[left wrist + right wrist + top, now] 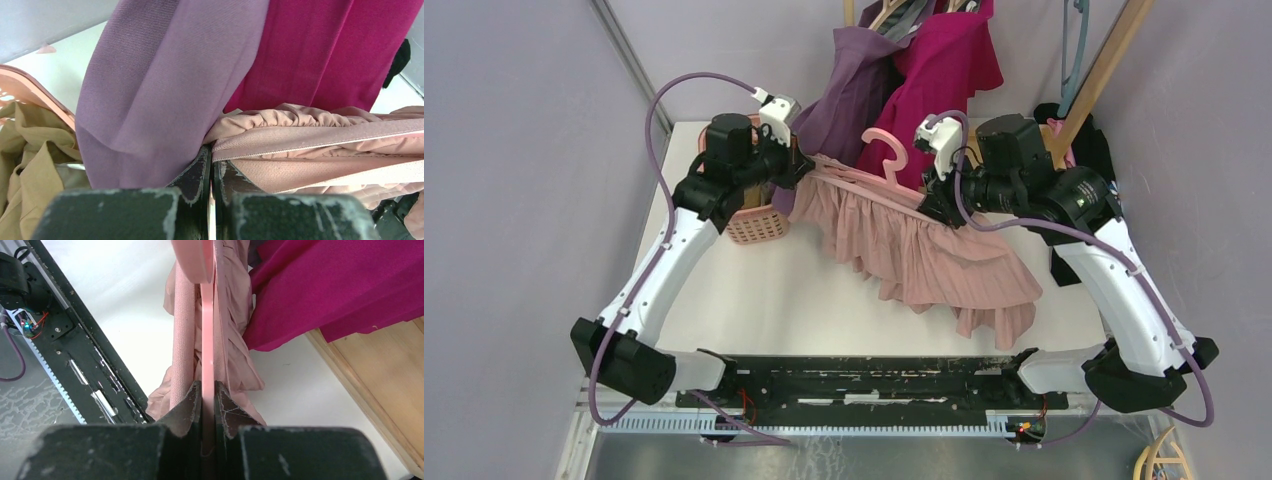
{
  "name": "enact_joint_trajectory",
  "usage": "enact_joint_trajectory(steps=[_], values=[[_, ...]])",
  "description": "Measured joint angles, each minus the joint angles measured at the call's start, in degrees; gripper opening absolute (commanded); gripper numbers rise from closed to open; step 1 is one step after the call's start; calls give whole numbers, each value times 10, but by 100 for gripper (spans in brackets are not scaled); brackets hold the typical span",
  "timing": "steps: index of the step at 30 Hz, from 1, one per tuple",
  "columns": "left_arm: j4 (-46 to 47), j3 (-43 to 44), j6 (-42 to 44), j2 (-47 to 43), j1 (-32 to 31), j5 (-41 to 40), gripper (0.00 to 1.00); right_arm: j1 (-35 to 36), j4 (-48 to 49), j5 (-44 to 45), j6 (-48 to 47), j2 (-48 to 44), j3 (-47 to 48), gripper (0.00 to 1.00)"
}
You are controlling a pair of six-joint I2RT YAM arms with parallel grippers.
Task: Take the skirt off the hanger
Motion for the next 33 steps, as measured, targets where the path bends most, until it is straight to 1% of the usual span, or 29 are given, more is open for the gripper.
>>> enact_joint_trajectory(steps=[15, 21, 33], values=[[32, 1, 0, 56, 33, 95, 3, 0, -39, 33, -17, -19, 19, 1], [43, 2, 0, 78, 35, 135, 3, 0, -57, 51, -19, -31, 23, 1], [54, 4, -1, 93, 35, 170, 3, 1, -76, 67, -17, -48, 34, 1]])
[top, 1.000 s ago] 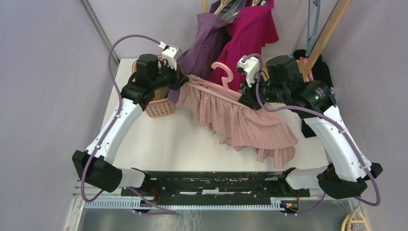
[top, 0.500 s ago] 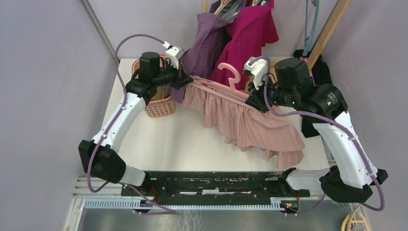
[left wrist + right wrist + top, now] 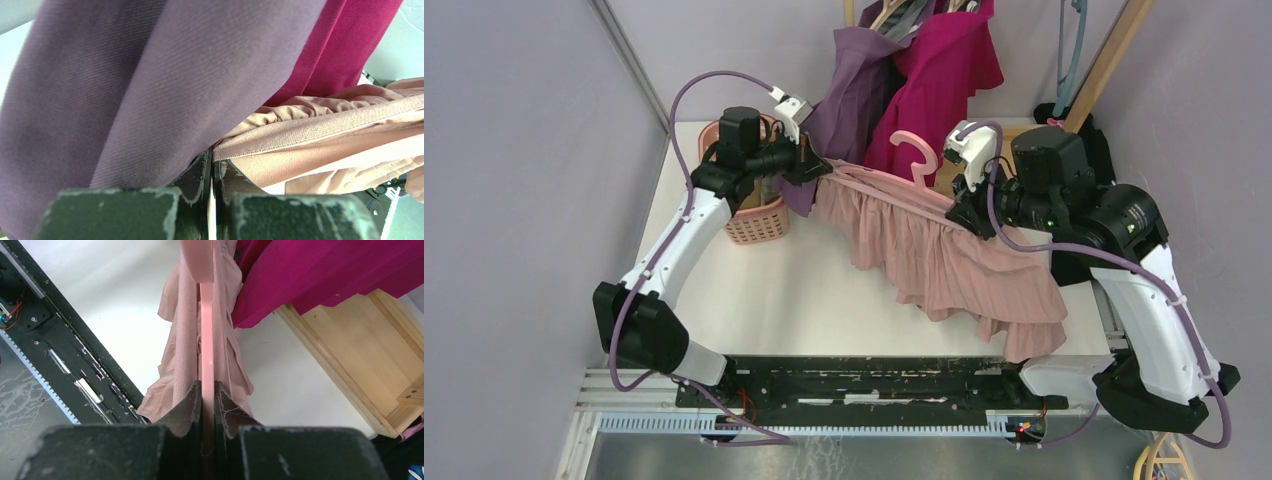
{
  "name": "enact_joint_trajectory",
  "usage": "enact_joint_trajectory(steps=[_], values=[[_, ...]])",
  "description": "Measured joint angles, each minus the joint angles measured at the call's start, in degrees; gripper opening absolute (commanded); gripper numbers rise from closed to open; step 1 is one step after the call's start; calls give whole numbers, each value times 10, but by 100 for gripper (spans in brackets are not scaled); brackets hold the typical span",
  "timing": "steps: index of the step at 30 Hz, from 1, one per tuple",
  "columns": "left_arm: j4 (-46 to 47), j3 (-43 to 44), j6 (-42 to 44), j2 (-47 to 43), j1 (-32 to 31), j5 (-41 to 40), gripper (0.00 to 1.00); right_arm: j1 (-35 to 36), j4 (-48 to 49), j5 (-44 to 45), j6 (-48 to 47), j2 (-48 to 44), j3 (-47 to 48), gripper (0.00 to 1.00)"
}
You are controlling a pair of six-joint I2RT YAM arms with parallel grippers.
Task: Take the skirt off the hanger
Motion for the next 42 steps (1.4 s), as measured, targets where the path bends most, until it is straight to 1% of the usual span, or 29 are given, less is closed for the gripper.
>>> enact_joint_trajectory(steps=[7, 19, 26, 37, 40, 42], values=[[9, -4, 0, 0, 0, 24, 3, 0, 5, 8, 6, -9, 1, 1], [37, -15, 0, -2, 7, 24, 3, 2, 54, 19, 2, -15, 1, 1], [37, -18, 0, -2, 12, 19, 3, 3, 143, -1, 5, -17, -17, 1], [26, -23, 0, -9, 27, -25, 3, 3, 293, 10, 16, -16, -121, 1], [7, -20, 0, -18, 16, -46, 3, 3, 331, 13, 20, -7, -122, 1], [-9, -11, 0, -23, -4, -67, 3, 3, 358, 13, 23, 0, -122, 1]])
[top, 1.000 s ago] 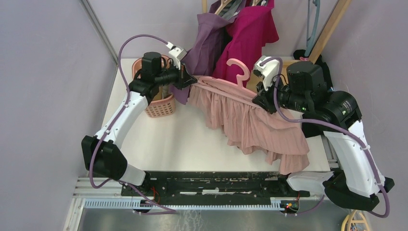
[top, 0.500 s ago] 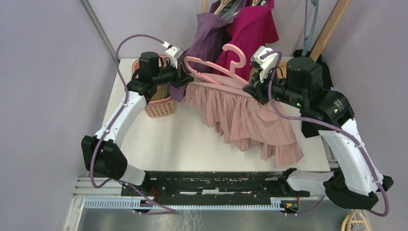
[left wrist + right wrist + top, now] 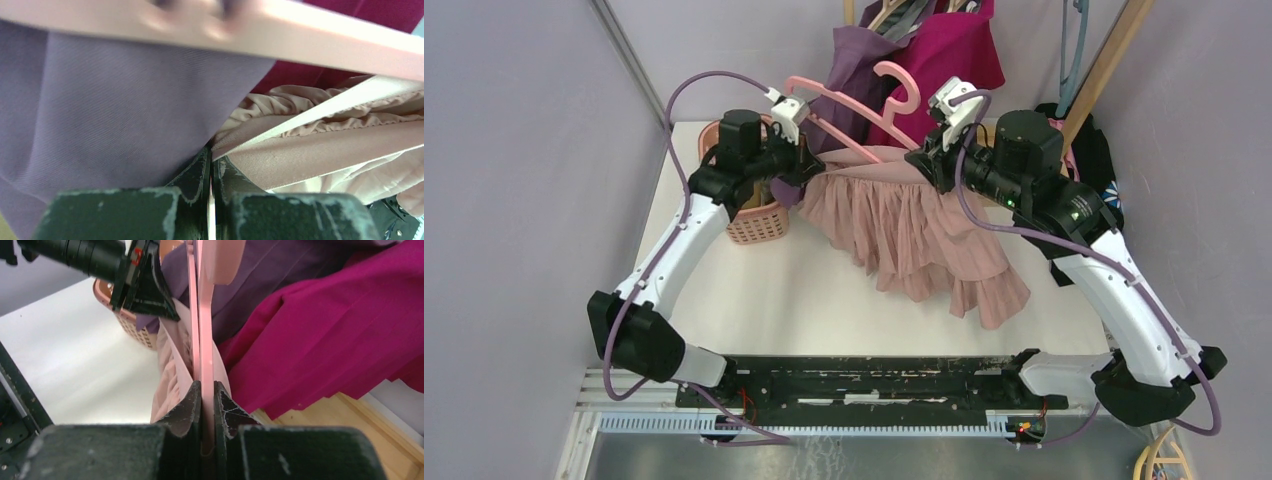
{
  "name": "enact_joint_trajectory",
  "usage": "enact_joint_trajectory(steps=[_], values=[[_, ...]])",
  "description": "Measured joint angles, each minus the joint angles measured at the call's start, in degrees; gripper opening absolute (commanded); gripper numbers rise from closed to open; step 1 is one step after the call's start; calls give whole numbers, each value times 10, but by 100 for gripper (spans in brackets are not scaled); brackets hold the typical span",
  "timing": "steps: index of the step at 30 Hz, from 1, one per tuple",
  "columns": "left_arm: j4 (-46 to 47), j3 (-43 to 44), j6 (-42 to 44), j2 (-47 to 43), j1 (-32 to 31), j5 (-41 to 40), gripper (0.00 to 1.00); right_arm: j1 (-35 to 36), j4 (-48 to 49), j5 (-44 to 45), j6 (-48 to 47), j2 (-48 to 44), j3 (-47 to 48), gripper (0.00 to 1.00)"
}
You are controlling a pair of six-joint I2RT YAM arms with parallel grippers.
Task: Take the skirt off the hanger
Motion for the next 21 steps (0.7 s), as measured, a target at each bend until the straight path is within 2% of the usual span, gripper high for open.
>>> enact_joint_trajectory(steps=[11, 21], values=[[-58, 45, 0, -14, -90, -108, 3, 0, 160, 12, 55, 49, 4, 1], [-76, 146, -15, -3, -189, -126, 3, -5, 346, 39, 123, 134, 28, 1]])
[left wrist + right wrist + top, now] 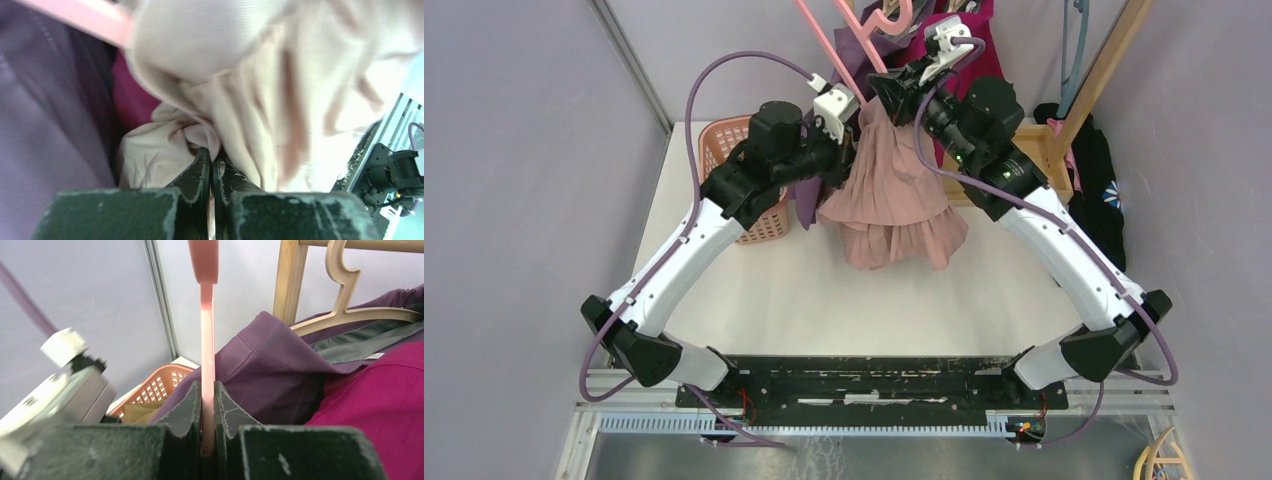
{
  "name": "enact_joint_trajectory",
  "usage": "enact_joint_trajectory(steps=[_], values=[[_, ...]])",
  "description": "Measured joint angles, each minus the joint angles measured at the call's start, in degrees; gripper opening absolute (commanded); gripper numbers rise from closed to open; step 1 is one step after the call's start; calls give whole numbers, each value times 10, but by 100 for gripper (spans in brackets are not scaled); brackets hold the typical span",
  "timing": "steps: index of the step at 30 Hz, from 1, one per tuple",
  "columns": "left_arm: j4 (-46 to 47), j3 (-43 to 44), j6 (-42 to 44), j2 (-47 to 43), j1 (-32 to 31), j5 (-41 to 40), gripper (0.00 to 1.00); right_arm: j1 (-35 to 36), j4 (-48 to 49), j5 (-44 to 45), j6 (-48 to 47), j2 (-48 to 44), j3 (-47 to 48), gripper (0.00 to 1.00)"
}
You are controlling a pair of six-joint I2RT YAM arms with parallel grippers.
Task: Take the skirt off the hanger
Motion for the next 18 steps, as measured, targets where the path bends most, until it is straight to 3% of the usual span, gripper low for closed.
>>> enact_joint_trajectory(steps=[8, 13, 15, 18], values=[[-39, 1, 1, -5, -26, -55, 4, 0, 32, 4, 18, 43, 26, 1], [-69, -8, 14, -44, -25, -119, 20, 0, 33, 2, 17, 42, 28, 1], [-71, -8, 18, -69, -25, -141, 36, 0, 28, -2, 14, 39, 28, 1], [-70, -8, 25, -108, -24, -165, 48, 0, 11, -7, 12, 27, 28, 1]])
